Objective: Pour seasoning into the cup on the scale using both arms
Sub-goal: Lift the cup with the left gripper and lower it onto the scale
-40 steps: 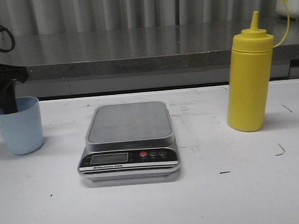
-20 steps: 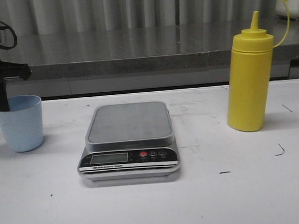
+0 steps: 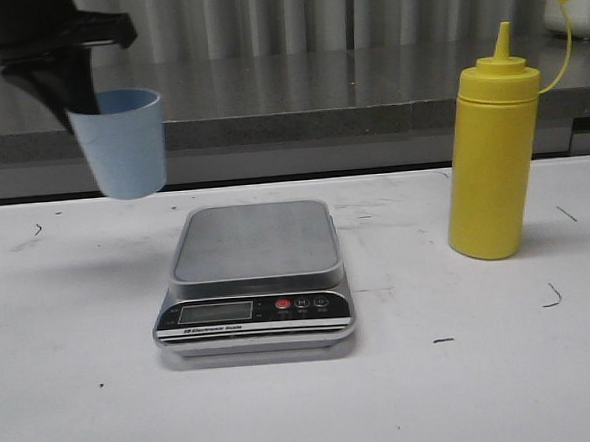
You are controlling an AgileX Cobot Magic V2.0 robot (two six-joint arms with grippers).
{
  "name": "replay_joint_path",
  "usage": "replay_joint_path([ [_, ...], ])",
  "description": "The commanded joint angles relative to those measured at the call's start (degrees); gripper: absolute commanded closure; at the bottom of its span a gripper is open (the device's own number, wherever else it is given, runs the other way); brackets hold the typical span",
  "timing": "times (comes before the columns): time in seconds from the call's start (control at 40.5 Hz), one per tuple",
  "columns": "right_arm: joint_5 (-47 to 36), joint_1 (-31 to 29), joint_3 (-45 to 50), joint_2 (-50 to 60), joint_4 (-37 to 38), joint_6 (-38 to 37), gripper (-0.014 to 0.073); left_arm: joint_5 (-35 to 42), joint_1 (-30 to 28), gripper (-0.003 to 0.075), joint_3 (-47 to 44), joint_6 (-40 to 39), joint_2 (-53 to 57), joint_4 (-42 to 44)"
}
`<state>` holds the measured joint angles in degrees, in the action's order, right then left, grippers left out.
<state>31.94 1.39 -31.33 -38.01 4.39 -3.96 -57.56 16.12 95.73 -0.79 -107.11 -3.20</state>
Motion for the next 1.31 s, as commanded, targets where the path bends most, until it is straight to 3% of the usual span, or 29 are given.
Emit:
replay_joint_path([
  [0.0,-3.7,0.0,-2.0,-0.3,0.7,0.3,0.0044,1.5,3.9,0.074,2.8,-0.4,3.5,-0.6],
  [0.124,-3.7,0.0,-2.0,-0.3,0.7,0.3,0.0044,3.6,7.8,0.074,2.8,-1.0,2.9,-0.6],
  [0.296,-3.7,0.0,-2.0,-0.3,0.7,0.3,0.0044,7.7,11.1,0.0741,2.9,-9.1,0.4,1.2],
  [0.939,-3.7,0.0,-2.0,-0.3,0.7,0.3,0.0044,8.1,11.3,0.0731,3.5,-11.1,-5.5,0.9],
  [1.013,-3.7,0.0,-2.0,-0.3,0.7,0.3,0.0044,8.1,11.4,0.0664,3.5,-11.1,-5.5,0.8],
  [1.186,-3.7,0.0,-2.0,-0.3,0.7,0.3,0.0044,8.3,11.4,0.0365,3.5,-11.1,-5.4,0.5],
  [1.284,-3.7,0.0,-2.0,-0.3,0.7,0.3,0.0044,9.0,11.4,0.0289,3.5,-10.6,-4.4,0.4],
])
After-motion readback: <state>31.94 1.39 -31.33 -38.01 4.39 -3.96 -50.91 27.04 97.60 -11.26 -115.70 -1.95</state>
